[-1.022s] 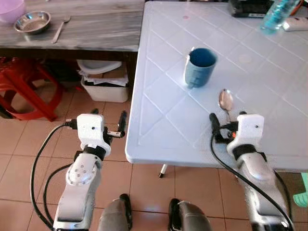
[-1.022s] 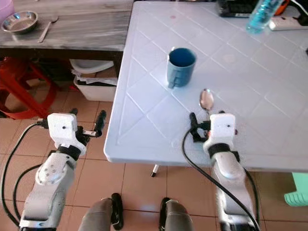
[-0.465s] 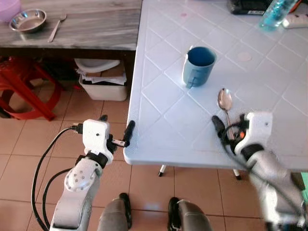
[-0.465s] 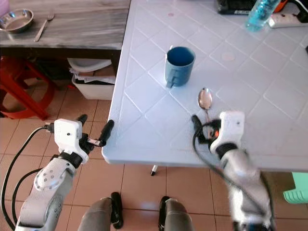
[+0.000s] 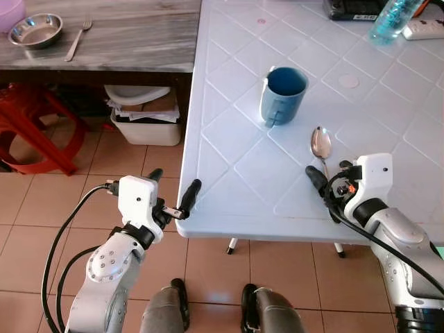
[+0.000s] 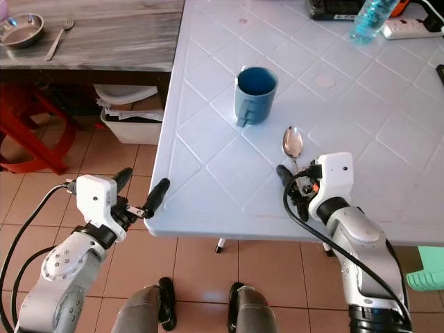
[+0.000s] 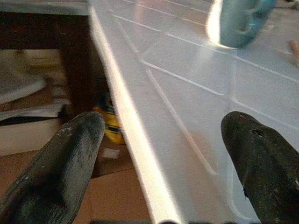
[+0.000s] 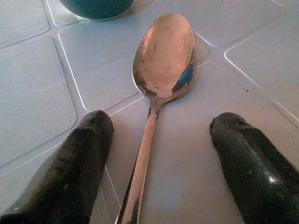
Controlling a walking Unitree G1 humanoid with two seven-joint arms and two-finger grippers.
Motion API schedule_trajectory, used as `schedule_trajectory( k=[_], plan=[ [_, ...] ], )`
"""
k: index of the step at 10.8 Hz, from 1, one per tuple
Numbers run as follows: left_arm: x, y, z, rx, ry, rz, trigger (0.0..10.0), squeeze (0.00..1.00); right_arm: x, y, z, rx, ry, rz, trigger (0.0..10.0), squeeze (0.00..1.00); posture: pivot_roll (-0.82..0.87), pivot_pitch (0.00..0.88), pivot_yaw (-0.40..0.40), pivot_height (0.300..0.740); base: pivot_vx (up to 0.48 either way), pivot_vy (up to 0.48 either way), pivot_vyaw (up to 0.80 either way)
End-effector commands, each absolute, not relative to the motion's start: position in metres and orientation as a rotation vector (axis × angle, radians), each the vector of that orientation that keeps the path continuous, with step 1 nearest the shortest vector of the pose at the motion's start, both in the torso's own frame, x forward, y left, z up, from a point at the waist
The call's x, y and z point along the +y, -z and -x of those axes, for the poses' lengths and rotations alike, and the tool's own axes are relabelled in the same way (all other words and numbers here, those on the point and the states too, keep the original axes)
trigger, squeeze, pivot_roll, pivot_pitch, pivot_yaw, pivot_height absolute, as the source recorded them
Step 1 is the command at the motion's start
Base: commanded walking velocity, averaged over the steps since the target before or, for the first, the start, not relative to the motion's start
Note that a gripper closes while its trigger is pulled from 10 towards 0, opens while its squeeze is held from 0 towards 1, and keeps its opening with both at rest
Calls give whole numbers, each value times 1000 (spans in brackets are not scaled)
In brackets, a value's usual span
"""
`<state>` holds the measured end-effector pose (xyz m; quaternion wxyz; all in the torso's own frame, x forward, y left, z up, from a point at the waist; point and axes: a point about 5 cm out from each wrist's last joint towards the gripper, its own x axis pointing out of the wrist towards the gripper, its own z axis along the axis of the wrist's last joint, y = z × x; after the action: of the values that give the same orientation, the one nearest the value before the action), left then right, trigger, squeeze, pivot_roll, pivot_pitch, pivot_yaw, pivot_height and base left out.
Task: Setting the table
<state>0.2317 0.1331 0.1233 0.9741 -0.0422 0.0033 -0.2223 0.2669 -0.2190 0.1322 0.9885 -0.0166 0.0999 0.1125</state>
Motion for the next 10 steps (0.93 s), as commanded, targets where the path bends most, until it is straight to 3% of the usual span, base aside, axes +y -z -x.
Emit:
schedule_trajectory(
  k=[1, 4, 10],
  plan=[
    [129, -125, -227, 13, 516, 106, 10000, 0, -204, -100, -256, 368, -324, -24, 0, 0, -22, 252, 18, 740, 0, 0, 0],
    [123, -120, -213, 81, 704, 117, 10000, 0, -202, -94, -260, 399, -351, -37, 0, 0, -21, 255, 18, 740, 0, 0, 0],
    [118, -122, -209, 88, 757, 123, 10000, 0, -200, -97, -288, 383, -412, 2, 0, 0, -13, 266, 23, 740, 0, 0, 0]
  ],
)
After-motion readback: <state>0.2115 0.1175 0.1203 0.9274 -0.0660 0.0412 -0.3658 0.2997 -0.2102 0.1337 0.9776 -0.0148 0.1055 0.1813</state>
